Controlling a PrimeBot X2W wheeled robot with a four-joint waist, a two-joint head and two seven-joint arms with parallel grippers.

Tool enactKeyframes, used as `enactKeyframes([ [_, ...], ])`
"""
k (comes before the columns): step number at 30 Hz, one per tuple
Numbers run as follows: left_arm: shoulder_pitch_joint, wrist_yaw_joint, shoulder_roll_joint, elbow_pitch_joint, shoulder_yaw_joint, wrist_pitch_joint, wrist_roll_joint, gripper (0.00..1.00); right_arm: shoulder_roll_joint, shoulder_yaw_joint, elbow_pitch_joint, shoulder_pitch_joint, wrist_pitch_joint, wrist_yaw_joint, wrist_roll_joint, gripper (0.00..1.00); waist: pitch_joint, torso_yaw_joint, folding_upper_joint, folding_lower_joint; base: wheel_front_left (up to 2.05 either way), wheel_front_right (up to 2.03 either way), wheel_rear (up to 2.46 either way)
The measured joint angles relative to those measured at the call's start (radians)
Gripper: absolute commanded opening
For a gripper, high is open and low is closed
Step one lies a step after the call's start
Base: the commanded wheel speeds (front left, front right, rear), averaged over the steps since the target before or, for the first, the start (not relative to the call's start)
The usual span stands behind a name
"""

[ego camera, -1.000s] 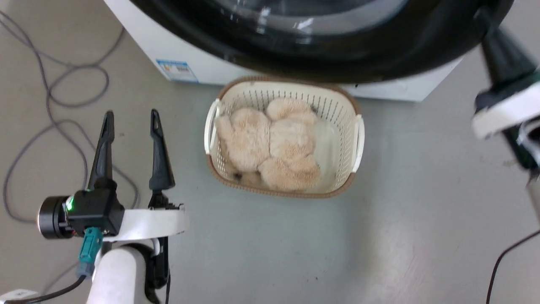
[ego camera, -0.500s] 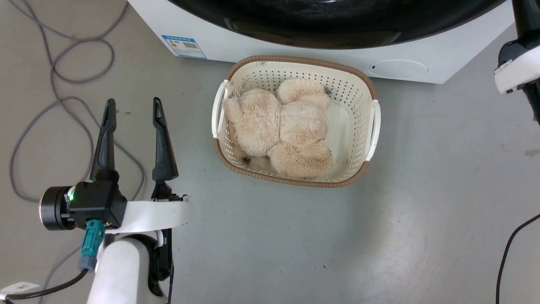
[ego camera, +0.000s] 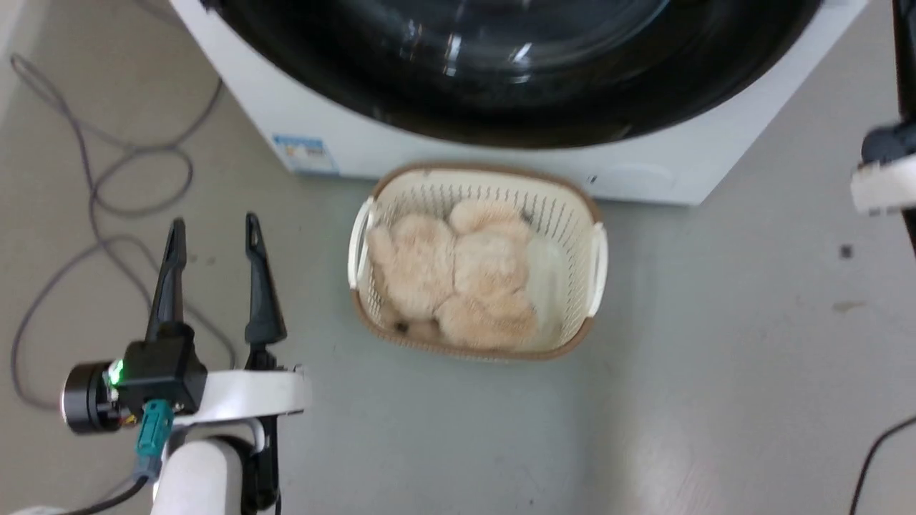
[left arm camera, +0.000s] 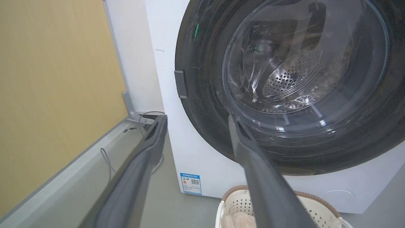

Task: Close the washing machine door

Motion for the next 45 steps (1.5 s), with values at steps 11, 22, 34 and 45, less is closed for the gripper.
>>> enactKeyframes([
  [11,0.096,0.0,0.002,0.022,0.02,0.0,0.024,1.0,0.137,-0.141,-0.308,0.288,-0.001,0.0,-0.127,0.0,-0.162,-0.073,0.0,0.0,0.0,0.0,0.0],
  [22,0.17,0.005,0.005,0.034,0.018,0.0,0.033,1.0,0.242,-0.166,-0.246,0.547,-0.001,0.0,-0.104,0.67,-0.28,-0.137,0.0,-0.0001,0.0,0.0,0.0],
  [34,0.225,0.008,0.018,0.056,-0.011,0.0,0.043,1.0,0.305,-0.115,-0.202,0.741,-0.001,0.0,-0.122,1.0,-0.349,-0.142,0.0,-0.0001,0.0,0.0,0.0],
  [45,0.228,0.005,0.018,0.062,-0.012,0.011,0.04,0.0,0.314,-0.113,-0.198,0.759,0.009,0.0,-0.121,0.0,-0.354,-0.139,0.0,-0.0001,0.0,0.0,0.0],
])
